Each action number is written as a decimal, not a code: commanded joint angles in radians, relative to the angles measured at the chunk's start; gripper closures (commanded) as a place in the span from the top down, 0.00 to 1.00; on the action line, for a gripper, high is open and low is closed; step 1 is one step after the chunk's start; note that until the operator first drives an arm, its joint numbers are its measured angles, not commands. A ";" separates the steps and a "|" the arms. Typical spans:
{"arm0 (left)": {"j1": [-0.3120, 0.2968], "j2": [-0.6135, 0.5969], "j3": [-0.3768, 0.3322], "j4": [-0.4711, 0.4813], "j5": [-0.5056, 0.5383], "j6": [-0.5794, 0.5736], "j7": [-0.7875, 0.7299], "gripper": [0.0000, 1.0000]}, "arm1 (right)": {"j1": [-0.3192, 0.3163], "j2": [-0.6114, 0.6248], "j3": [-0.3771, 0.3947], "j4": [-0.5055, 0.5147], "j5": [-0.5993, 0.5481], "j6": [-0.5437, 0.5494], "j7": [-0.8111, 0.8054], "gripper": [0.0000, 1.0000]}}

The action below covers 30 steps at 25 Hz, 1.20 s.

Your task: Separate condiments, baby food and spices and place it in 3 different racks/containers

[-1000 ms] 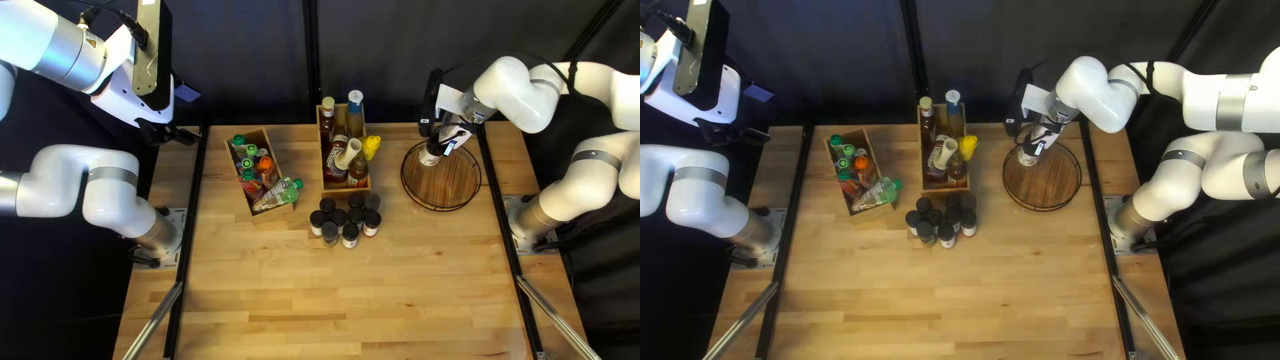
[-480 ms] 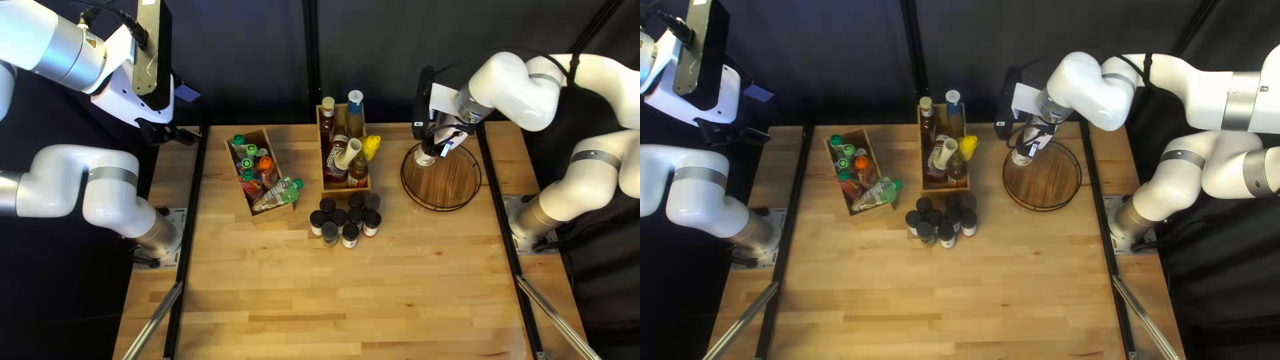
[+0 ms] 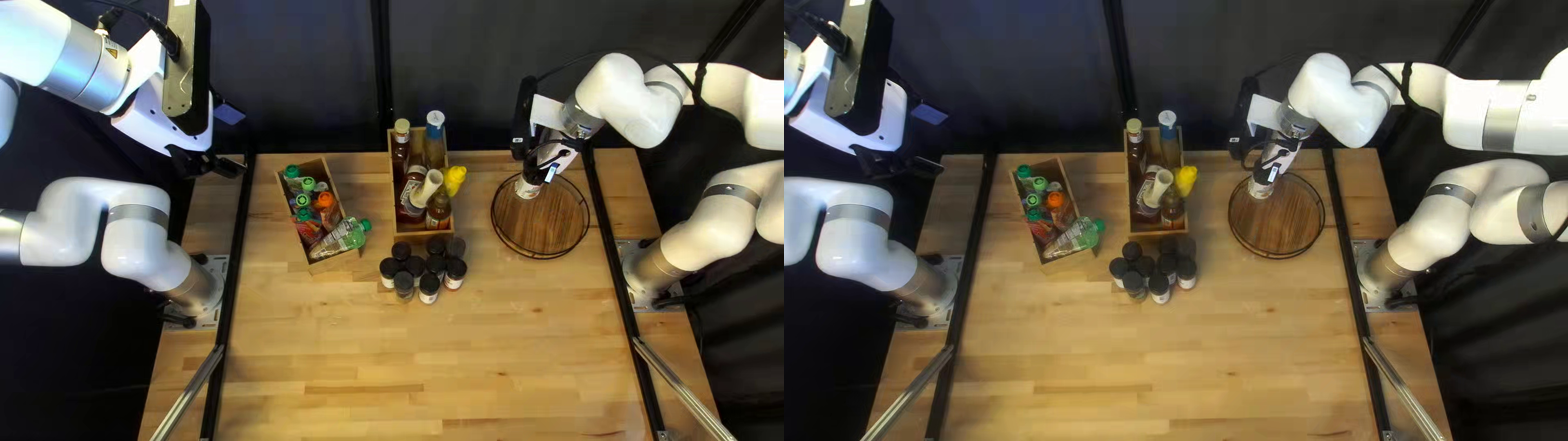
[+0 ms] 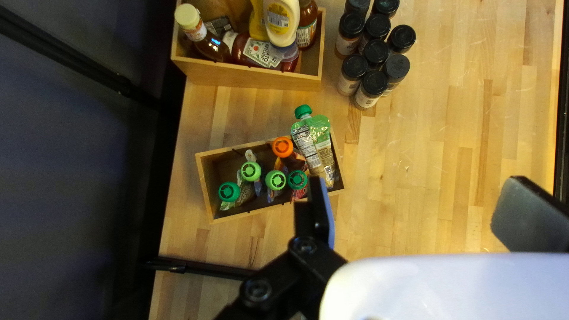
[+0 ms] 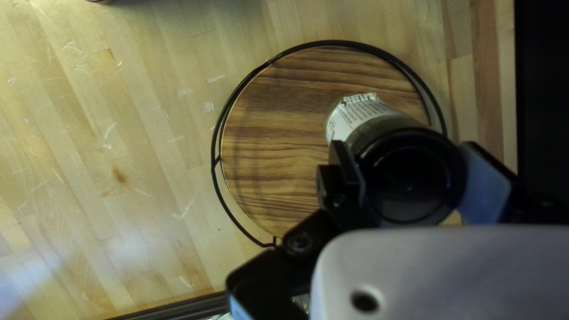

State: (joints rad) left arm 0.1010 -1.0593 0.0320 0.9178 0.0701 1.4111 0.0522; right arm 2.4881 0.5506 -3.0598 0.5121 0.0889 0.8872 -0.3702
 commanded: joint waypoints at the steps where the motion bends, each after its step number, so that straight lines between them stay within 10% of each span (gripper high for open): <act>1: 0.000 0.000 0.000 0.000 0.000 0.000 0.000 1.00 | 0.000 0.000 0.000 0.000 0.000 0.000 0.000 0.00; 3: 0.000 0.000 0.000 0.000 0.000 0.000 0.000 1.00 | -0.036 -0.024 -0.049 -0.072 0.000 -0.113 -0.030 0.00; 14: 0.000 0.000 0.000 0.000 0.000 0.000 0.000 1.00 | -0.018 -0.096 0.237 0.209 -0.109 0.087 0.287 0.00; 30: 0.000 0.000 0.000 0.000 0.000 0.000 0.000 1.00 | -0.048 -0.056 0.001 0.064 0.002 0.061 0.031 0.00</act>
State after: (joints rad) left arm 0.1010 -1.0593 0.0320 0.9178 0.0701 1.4111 0.0522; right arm 2.4468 0.4937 -3.0307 0.6028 0.0782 0.9739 -0.3096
